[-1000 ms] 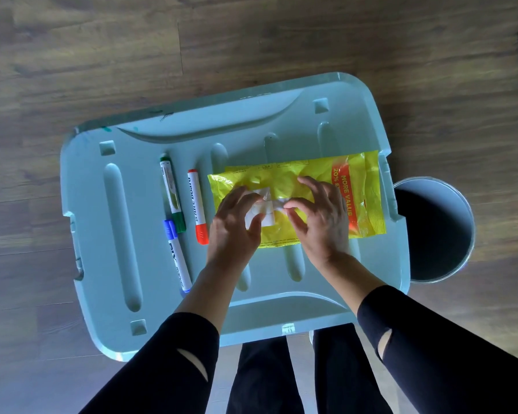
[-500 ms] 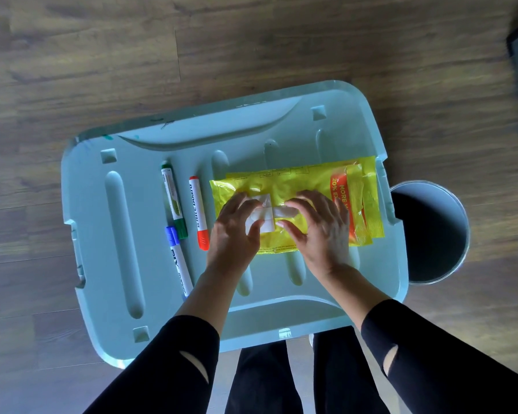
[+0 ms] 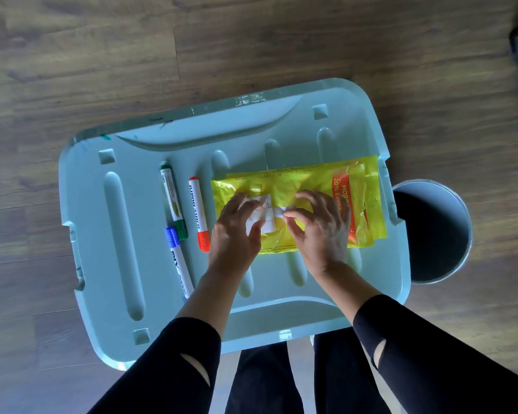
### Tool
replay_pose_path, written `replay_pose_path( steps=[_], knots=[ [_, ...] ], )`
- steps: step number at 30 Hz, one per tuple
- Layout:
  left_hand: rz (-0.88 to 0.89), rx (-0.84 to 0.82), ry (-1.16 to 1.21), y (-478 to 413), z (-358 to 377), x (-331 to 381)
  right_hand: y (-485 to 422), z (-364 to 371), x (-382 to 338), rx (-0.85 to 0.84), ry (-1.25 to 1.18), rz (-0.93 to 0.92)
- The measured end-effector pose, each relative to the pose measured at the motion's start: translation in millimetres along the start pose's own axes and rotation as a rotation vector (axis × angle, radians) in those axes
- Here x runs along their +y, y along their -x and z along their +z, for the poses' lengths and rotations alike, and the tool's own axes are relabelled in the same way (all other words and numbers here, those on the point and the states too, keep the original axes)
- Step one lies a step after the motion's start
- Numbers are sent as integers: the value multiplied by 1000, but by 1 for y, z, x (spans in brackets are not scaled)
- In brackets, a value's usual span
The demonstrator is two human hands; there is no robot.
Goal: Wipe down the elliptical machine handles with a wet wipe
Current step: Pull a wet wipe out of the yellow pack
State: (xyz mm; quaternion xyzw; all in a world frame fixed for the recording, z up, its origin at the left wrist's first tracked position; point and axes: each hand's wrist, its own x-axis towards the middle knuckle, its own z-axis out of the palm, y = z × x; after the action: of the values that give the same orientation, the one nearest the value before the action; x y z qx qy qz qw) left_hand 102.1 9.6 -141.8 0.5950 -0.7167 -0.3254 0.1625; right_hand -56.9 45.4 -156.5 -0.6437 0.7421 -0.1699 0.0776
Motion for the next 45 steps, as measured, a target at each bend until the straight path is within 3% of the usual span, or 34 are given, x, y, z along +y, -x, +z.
replay_pose_path(
  steps=[11,21,32,45],
  knots=[
    [-5,-3,-1,-1,-1,-3,3,-11,-1,-29,-217,43],
    [44,-1,21,-3,-2,-5,0,-20,-2,43,-334,73],
    [-17,-8,31,-2,0,-2,-2,-13,-2,-60,-182,92],
    [50,5,41,-4,-2,-5,-10,-16,-4,107,-307,116]
  ],
)
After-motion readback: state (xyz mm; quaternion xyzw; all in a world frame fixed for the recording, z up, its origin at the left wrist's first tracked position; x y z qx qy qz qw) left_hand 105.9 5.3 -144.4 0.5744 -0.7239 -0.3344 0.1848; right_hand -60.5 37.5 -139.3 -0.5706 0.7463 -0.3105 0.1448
